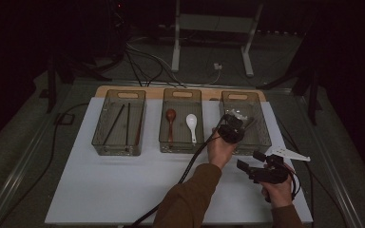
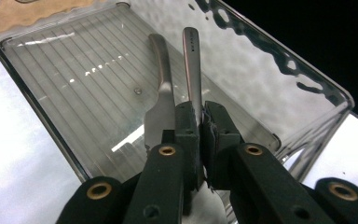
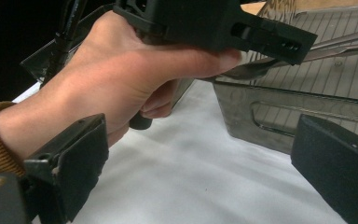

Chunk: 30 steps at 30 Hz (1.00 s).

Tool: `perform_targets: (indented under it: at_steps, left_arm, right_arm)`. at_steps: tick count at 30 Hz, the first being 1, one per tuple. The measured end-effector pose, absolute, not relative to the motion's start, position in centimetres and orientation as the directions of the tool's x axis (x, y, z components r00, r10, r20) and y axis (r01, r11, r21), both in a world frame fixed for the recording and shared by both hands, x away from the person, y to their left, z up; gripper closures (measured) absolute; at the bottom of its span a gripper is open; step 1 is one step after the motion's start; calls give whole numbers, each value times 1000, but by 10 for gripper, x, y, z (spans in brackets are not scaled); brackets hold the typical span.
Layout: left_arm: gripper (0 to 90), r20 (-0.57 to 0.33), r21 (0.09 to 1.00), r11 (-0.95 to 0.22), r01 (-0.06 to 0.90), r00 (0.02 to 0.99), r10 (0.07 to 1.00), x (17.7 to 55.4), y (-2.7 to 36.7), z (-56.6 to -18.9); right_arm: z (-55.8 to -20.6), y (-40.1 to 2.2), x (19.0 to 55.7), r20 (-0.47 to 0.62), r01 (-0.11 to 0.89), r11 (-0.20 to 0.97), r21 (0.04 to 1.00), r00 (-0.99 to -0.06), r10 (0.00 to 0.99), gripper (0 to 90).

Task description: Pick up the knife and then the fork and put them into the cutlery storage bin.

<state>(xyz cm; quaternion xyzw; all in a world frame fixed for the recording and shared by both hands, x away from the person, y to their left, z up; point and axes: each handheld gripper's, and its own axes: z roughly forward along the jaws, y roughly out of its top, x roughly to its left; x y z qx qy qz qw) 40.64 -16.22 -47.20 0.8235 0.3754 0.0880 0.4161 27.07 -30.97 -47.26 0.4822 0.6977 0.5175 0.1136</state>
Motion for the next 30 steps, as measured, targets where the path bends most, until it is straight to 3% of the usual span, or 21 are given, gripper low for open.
perform_targets:
  at_steps: [1, 10, 15, 25, 30]
  left_arm:
    - [855, -172, 758, -360, 544, 699, 694, 406, -162, -472]
    - [533, -195, 784, -308, 540, 684, 703, 407, -155, -466]
    - [479, -203, 783, -300, 545, 679, 705, 406, -151, -468]
    - [242, -204, 803, -280, 526, 684, 701, 405, -142, -455]
    - [177, -218, 806, -266, 529, 683, 697, 404, -135, -450]
  right_arm:
    - [-473, -310, 271, 341, 555, -2, 832, -509, 790, 43]
    - [-473, -309, 271, 342, 558, -1, 830, -506, 792, 43]
    - [-473, -309, 271, 339, 556, 0, 831, -508, 792, 43]
    - [-473, -309, 271, 335, 554, 3, 832, -508, 794, 42]
    - [-473, -308, 271, 330, 552, 8, 834, -510, 794, 42]
